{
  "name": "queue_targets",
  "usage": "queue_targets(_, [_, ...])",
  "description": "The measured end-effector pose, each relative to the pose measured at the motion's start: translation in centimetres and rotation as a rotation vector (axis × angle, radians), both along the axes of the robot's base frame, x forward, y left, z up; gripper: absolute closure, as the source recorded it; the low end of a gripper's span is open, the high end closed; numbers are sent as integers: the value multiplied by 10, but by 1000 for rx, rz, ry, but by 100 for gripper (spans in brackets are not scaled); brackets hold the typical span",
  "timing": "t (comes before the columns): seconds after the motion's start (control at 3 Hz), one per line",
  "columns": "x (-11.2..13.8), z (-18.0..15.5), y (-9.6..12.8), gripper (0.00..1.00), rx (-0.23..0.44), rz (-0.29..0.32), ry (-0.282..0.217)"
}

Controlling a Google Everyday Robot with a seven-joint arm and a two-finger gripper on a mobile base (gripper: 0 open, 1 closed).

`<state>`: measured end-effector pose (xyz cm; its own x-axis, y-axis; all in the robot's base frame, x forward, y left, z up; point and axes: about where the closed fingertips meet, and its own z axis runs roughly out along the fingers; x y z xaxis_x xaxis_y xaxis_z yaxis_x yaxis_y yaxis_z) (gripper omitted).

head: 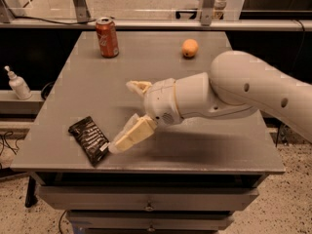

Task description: Move rxbar chocolate near coke can

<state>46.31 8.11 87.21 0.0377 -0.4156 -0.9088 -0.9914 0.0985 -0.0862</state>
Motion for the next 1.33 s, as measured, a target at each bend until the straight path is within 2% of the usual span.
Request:
queue_targets(0.33, [-12,-8,19,0,1,-12,47])
queue_targets(0.67, [-25,-27,34,0,4,-25,68])
queue_targets(1.0, [-34,-37,45,0,4,-41,59])
queue_targets(1.33, [-37,-42,48,14,10,-62,31])
